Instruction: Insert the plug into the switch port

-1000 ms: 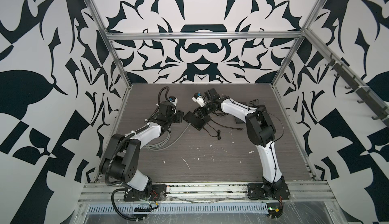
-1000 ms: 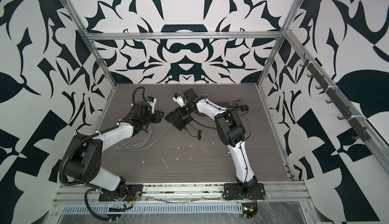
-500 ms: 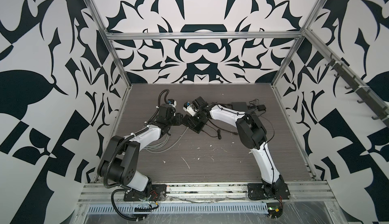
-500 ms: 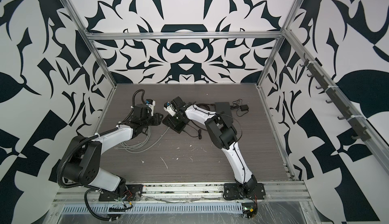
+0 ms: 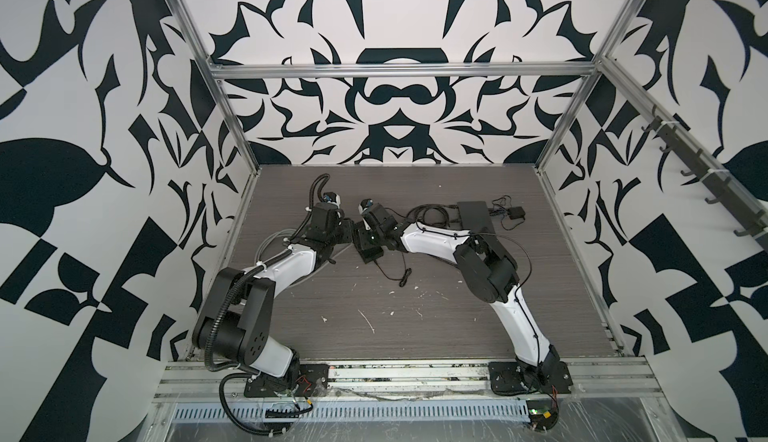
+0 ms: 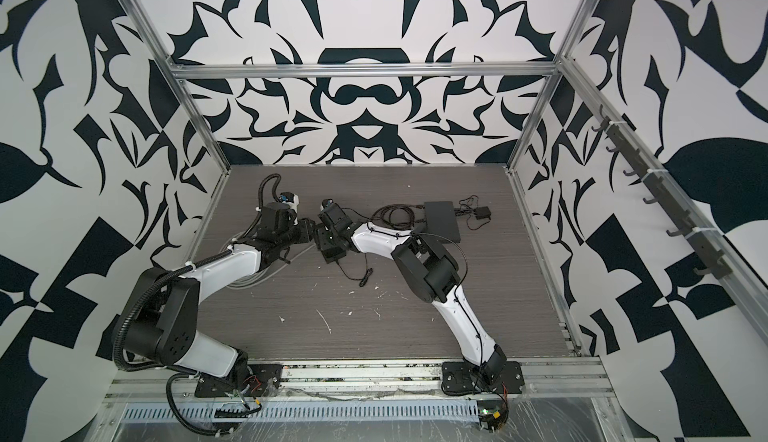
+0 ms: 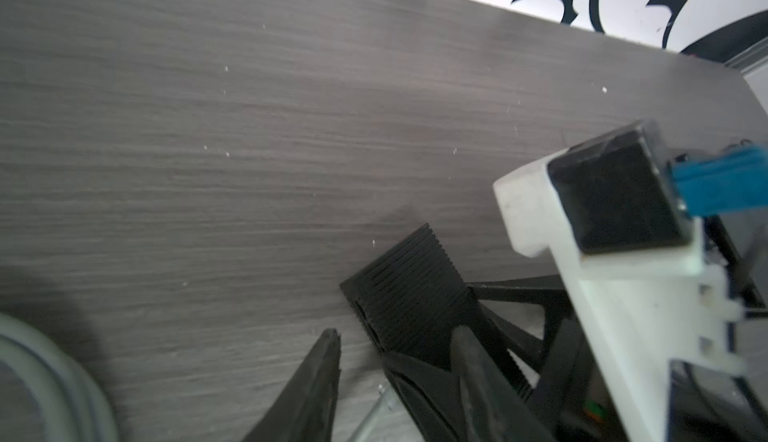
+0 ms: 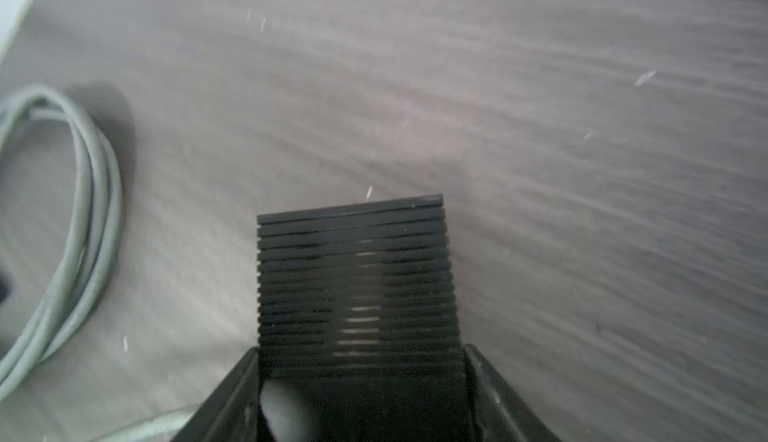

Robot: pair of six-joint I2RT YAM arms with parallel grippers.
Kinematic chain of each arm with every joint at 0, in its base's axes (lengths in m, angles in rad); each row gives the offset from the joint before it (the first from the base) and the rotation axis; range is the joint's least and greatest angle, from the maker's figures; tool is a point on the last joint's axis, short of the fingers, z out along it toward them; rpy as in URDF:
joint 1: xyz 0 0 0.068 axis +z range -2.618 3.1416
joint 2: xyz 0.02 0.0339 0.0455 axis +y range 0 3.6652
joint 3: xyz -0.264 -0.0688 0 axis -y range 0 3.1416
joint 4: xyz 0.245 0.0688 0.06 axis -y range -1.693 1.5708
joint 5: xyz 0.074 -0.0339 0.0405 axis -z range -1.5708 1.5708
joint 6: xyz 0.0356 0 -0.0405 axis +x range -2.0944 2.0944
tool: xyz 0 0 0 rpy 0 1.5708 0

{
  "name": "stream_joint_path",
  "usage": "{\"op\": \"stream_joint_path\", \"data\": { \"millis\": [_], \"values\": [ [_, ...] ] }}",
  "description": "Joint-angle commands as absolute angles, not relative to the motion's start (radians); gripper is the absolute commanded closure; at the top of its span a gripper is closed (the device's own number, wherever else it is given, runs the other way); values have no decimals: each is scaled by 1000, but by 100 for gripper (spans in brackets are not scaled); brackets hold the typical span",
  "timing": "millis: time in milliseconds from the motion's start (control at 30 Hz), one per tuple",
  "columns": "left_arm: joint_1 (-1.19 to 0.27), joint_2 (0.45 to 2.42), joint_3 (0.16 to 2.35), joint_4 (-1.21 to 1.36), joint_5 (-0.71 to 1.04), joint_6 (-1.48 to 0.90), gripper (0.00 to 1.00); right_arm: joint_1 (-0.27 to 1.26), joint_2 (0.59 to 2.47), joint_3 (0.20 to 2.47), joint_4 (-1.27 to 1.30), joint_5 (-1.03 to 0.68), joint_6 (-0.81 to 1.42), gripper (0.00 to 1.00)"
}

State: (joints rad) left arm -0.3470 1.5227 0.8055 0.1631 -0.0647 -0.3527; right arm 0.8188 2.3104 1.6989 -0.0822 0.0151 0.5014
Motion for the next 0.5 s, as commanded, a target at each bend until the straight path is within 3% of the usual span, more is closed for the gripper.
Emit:
{"op": "stream_joint_path", "data": {
  "millis": [0,467],
  "values": [
    [-356,1549,822,147,-45,-374,53,808,2366,1700,-47,112,610,41],
    [-356,1603,851,162,-16,-379,53,737,2336,1649,-48,180,577,42]
  ]
}}
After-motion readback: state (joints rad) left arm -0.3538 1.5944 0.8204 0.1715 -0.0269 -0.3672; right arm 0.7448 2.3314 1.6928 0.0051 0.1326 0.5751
